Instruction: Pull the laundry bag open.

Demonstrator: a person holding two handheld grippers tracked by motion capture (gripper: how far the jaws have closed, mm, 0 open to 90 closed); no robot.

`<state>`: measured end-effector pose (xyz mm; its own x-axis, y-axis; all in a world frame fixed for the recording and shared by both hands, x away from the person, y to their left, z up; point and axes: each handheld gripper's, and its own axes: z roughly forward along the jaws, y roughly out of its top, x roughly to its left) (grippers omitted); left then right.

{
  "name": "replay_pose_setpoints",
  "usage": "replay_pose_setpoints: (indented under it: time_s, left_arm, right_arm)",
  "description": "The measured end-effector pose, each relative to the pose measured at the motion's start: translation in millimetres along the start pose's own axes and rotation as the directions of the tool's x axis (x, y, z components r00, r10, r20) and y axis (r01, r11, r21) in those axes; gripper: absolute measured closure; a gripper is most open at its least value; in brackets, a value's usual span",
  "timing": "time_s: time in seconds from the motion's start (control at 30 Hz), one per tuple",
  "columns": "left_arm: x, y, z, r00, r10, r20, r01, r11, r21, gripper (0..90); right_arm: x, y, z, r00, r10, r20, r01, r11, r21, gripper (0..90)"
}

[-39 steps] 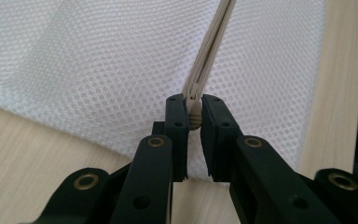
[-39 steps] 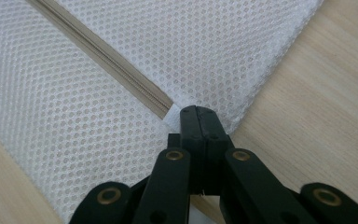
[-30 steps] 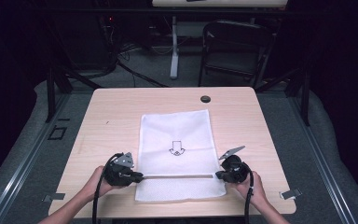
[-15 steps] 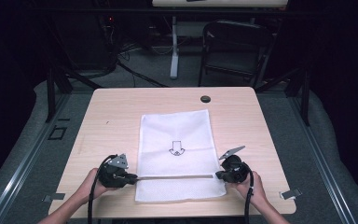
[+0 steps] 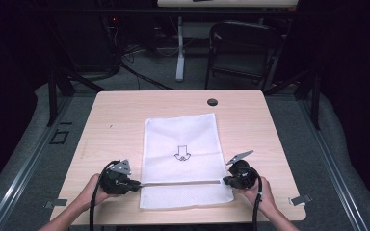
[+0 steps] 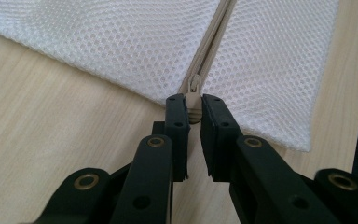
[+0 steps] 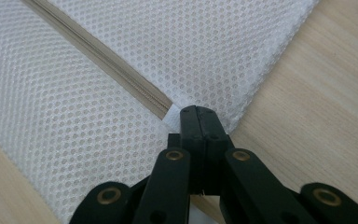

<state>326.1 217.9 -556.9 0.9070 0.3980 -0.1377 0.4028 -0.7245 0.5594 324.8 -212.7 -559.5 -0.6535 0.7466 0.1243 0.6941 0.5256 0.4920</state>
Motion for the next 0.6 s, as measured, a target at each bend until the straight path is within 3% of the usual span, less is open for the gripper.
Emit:
replay_pose_setpoints:
  time_s: [0.07, 0.13, 0.27, 0.33, 0.4, 0.5, 0.6]
  left_arm:
    - [0.1, -1.7, -0.7, 1.0, 0.004, 0.0, -0.004, 1.0, 0.006, 81.8]
    - [4.7, -6.4, -1.7, 0.9997, -0.024, 0.01, 0.024, 0.9997, -0.01, 81.8]
    - [3.7, -10.4, -1.2, 0.9998, -0.015, 0.013, 0.015, 0.9999, -0.001, 81.8]
    - [5.7, -14.1, -1.5, 0.9997, -0.025, -0.008, 0.025, 0.9997, 0.01, 81.8]
    - [6.5, -16.8, -2.0, 0.9994, -0.033, 0.008, 0.033, 0.9995, 0.003, 81.8]
    - [5.1, -14.9, -0.1, 0.9989, -0.047, -0.009, 0.047, 0.9989, 0.006, 81.5]
    - [3.7, -12.4, -0.8, 0.9976, -0.066, -0.021, 0.066, 0.9977, 0.013, 81.0]
  right_arm:
    - [0.1, 0.1, -0.2, 1.0, -0.003, 0.001, 0.003, 1.0, 0.004, 90.0]
    - [0.0, 0.2, -0.2, 1.0, -0.003, 0.0, 0.003, 1.0, 0.004, 90.0]
    - [0.1, 0.0, -0.2, 1.0, -0.002, -0.001, 0.002, 1.0, 0.004, 90.0]
    - [-0.4, -0.2, -0.5, 1.0, -0.004, 0.0, 0.004, 1.0, 0.006, 90.0]
    - [-0.1, 0.0, -0.5, 1.0, 0.001, 0.002, -0.001, 1.0, 0.007, 90.0]
    - [0.5, 0.1, -0.3, 1.0, 0.0, 0.003, 0.0, 1.0, 0.004, 90.0]
    - [3.6, -1.0, -0.6, 0.9988, -0.043, 0.022, 0.043, 0.999, -0.002, 90.0]
